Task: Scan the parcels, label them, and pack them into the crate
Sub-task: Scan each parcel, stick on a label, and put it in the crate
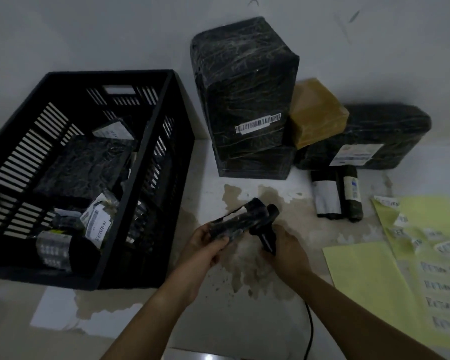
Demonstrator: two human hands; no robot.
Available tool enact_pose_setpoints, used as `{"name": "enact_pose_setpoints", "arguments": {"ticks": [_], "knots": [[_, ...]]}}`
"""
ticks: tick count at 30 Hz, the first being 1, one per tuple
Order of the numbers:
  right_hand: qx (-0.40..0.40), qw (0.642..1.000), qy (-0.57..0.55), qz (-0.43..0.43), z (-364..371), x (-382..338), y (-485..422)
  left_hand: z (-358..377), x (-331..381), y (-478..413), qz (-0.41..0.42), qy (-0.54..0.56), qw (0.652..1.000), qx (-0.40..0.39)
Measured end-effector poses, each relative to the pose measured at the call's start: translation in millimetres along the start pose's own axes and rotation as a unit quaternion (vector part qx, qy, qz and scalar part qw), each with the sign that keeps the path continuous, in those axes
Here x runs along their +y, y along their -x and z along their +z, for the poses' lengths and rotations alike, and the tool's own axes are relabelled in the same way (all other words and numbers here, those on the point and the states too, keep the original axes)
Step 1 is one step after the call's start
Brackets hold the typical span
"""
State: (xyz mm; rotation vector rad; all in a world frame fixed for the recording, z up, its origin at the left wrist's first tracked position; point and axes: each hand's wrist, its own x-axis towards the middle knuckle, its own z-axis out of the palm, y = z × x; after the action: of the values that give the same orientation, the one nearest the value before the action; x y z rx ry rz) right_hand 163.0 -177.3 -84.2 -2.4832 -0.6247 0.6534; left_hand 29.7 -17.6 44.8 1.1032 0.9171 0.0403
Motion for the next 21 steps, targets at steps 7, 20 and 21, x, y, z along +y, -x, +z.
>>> {"name": "enact_pose_setpoints", "arguments": {"ticks": [7, 20, 21], "knots": [[-0.023, 0.998, 0.064, 0.015, 5, -11, -2, -6, -11, -8, 0.013, -0.043, 0.999, 0.004], [-0.057, 0.996, 0.065, -0.038, -25, 30, 75, 21, -44, -1, 0.003, -0.093, 0.996, -0.005], [-0.059, 0.995, 0.064, -0.044, -32, 40, 83, 29, -48, 0, 0.004, -0.100, 0.995, -0.007]]}}
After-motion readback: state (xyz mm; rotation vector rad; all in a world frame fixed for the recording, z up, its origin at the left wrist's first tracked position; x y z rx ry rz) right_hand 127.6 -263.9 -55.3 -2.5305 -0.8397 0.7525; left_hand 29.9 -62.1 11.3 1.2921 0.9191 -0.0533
